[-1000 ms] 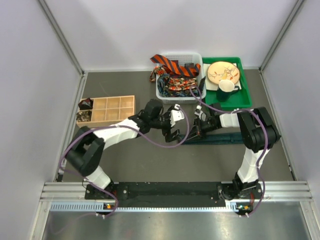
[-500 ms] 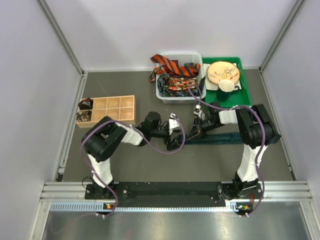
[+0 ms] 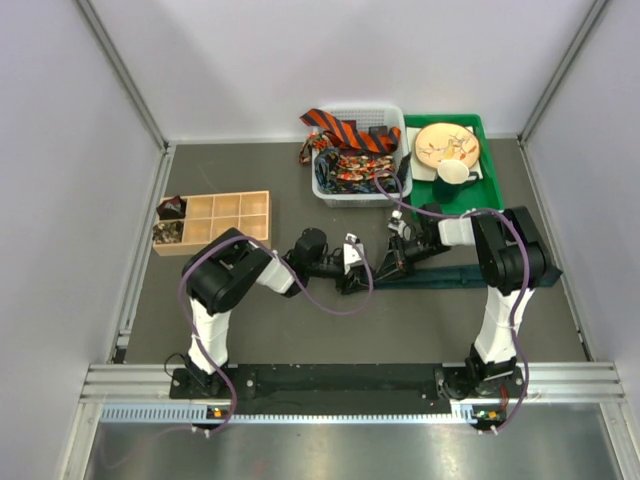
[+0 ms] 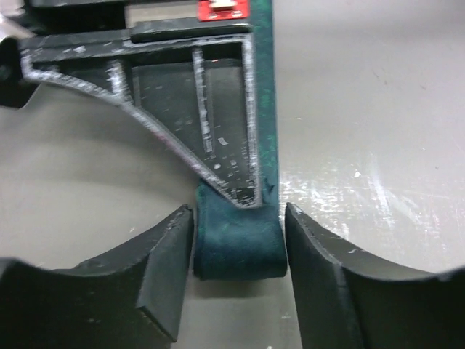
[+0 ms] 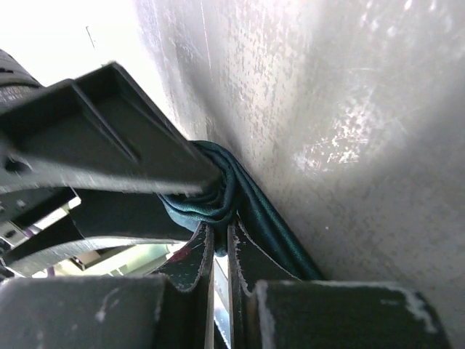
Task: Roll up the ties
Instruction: Roll the tie at the center of the board.
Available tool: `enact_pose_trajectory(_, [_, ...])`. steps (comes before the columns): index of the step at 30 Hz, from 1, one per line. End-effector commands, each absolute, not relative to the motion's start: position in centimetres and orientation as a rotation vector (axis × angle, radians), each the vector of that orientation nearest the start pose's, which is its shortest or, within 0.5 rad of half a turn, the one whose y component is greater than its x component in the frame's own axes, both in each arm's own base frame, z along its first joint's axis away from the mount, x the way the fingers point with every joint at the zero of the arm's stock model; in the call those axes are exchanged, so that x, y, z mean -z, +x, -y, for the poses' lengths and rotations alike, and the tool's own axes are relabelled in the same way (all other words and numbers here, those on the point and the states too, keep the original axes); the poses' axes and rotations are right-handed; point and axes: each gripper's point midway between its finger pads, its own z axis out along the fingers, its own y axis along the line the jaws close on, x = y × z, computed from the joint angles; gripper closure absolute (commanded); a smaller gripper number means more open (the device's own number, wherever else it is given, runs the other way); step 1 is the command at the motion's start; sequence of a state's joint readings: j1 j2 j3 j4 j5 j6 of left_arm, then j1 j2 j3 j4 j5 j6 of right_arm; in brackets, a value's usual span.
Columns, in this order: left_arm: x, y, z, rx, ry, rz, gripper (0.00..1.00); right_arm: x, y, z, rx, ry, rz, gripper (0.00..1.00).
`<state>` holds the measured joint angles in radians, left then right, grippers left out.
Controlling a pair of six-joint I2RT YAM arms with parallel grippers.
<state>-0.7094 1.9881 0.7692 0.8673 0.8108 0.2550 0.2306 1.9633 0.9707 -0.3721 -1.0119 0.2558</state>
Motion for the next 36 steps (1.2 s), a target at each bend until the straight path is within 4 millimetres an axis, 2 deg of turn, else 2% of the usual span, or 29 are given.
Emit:
enact_pose_trajectory(1, [-4.2, 25.4, 38.8, 1.043, 1.442, -1.304, 0.44, 3.3, 24.6, -18.7, -1.222, -0.022, -3.010, 1.00])
enact_pose_trajectory(6, [-2.5, 25.6, 38.5, 0.989, 1.490, -1.366, 0.38, 3.3, 24.6, -18.8, -1.237, -0.018, -3.008, 1.00])
enact_pose_trajectory(11, [-0.6, 25.6, 38.1, 0.931, 1.557, -1.474, 0.41, 3.0, 24.6, -18.9, -1.254, -0.023, -2.984, 1.00])
enact_pose_trajectory(14, [-0.1, 25.8, 38.0, 0.897, 1.577, -1.508, 0.40, 2.9, 24.5, -19.0, -1.264, -0.025, -2.977, 1.00])
enact_pose_trajectory(16, [0.3, 25.5, 37.6, 0.883, 1.597, -1.535, 0.44, 2.8, 24.5, -19.0, -1.266, -0.022, -2.975, 1.00])
enact_pose_trajectory(19, [0.7, 25.1, 37.1, 0.880, 1.627, -1.566, 0.59, 2.5, 24.6, -19.2, -1.287, -0.026, -2.958, 1.00])
enact_pose_trajectory(20, [0.8, 25.0, 36.9, 0.878, 1.634, -1.580, 0.66, 2.3, 24.7, -19.2, -1.284, -0.031, -2.950, 1.00])
enact_pose_trajectory(23, [1.0, 24.6, 36.2, 0.867, 1.667, -1.614, 0.71, 2.0, 24.8, -19.2, -1.278, -0.038, -2.931, 1.00])
enact_pose_trajectory(25, [0.9, 24.3, 35.8, 0.861, 1.679, -1.632, 0.64, 2.0, 24.7, -19.2, -1.276, -0.035, -2.920, 1.00])
enact_pose_trajectory(27, [0.4, 24.3, 35.6, 0.854, 1.673, -1.629, 0.42, 2.1, 24.5, -19.1, -1.269, -0.023, -2.924, 1.00])
enact_pose_trajectory(31, [0.7, 24.0, 34.4, 0.884, 1.630, -1.678, 0.38, 2.5, 24.6, -18.9, -1.245, -0.007, -2.941, 1.00])
enact_pose_trajectory(32, [0.2, 24.5, 34.7, 0.891, 1.607, -1.644, 0.37, 2.6, 24.7, -18.8, -1.242, -0.007, -2.943, 1.00])
enact_pose_trajectory(34, [0.0, 24.0, 34.3, 0.933, 1.582, -1.609, 0.37, 2.9, 24.6, -18.7, -1.232, -0.005, -2.953, 1.00])
enact_pose_trajectory(36, [-0.5, 24.2, 34.9, 0.947, 1.570, -1.552, 0.37, 3.0, 24.5, -18.7, -1.228, -0.004, -2.959, 1.00])
